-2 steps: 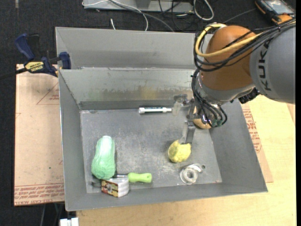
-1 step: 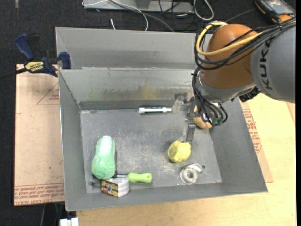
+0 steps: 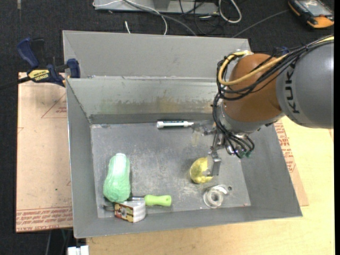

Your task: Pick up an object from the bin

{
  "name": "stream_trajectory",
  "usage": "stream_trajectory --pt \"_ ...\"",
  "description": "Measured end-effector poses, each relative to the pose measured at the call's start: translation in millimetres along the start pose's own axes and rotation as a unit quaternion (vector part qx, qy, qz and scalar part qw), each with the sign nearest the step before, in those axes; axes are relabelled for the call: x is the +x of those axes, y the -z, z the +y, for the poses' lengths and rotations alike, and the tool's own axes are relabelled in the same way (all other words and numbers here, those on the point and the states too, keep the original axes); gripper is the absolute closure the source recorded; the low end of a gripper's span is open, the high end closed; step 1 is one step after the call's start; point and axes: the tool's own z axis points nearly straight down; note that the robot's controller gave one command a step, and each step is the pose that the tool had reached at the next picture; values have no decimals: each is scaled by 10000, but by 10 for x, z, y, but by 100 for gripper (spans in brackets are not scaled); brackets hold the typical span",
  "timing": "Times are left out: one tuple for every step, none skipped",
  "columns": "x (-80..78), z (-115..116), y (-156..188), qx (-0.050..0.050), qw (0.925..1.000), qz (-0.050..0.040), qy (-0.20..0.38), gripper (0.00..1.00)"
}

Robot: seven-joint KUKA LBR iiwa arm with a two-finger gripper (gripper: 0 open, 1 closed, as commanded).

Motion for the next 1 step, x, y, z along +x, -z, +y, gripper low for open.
stream_trajectory --pt "457 -75 -18 2 9918 -20 1281 0"
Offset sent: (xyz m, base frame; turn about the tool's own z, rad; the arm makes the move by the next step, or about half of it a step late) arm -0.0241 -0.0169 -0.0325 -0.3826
